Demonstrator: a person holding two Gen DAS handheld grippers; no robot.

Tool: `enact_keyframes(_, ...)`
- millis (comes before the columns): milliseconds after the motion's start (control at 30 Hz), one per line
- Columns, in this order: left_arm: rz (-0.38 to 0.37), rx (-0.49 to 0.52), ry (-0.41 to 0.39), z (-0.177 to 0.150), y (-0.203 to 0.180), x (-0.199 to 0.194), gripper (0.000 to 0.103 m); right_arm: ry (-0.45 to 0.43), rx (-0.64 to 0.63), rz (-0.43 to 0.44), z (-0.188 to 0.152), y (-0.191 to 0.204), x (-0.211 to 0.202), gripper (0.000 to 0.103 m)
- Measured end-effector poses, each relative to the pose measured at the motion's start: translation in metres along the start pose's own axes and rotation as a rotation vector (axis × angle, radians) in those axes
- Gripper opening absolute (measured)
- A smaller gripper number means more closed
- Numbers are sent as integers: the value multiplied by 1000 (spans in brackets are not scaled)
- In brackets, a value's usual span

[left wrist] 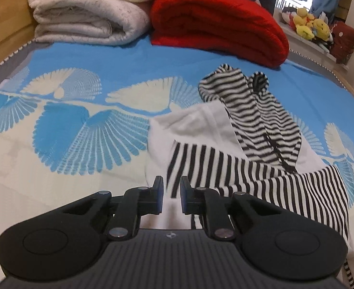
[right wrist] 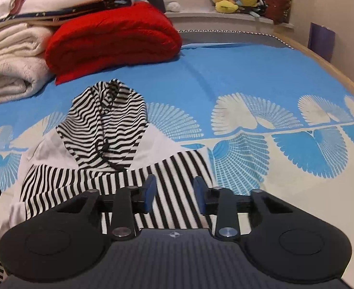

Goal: Fold small clothes

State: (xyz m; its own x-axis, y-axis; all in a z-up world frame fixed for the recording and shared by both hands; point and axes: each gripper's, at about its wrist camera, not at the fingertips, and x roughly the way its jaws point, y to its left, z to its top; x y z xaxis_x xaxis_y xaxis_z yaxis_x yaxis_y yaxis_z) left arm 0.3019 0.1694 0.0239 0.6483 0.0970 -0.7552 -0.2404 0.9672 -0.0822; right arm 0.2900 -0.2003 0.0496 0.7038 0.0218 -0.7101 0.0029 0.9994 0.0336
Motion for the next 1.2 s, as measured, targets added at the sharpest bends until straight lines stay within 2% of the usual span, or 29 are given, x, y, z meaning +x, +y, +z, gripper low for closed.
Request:
enact_keyframes(100,7,22,-41,3,1,-5,15,12,18,-9,-6,-12,9,25)
enact_keyframes(167,-14,10,-41,6,1,-5,15,37,40,-15,-9,-20,16,25)
enact_keyframes(333,-28,54,-38,37,-18,21,15,54,63,-15,-6,-32,24,25)
enact_keyframes(400,-44,60,-38,55,-30,39,15,39,39,-8,-2,-32,22,24)
enact_keyframes(533,-82,22,-5,102,-48,93,15,44,23,0,2,-34,27,12)
enact_keyframes(567,-90,5,3,114,-51,108,15,50,30,2,3,-35,29,6)
enact_keyframes(667,-125,-72,17,153,-57,153,16,55,39,0,8,-39,33,6)
enact_keyframes(800,-110,-95,-1,196,-71,202,18,53,48,-3,12,-43,36,6)
enact_keyframes(833,-110,-106,1,204,-75,213,21,59,55,-5,13,-44,38,6)
enact_keyframes(900,-113,-134,18,218,-80,235,42,73,76,-8,14,-46,43,6)
enact_keyframes(933,-105,-147,31,223,-83,246,59,79,82,-8,14,-47,45,6)
enact_keyframes(967,-95,-153,51,227,-85,257,66,84,88,-10,14,-47,47,6)
enact_keyframes(1100,-39,-129,86,227,-98,291,65,73,84,-22,15,-47,47,6)
enact_keyframes(1133,-28,-115,99,225,-101,297,62,74,86,-24,15,-48,48,6)
enact_keyframes(1167,-14,-88,114,223,-103,303,52,77,90,-27,15,-49,49,6)
enact_keyframes(1200,7,-41,128,220,-107,307,45,79,97,-30,16,-51,49,6)
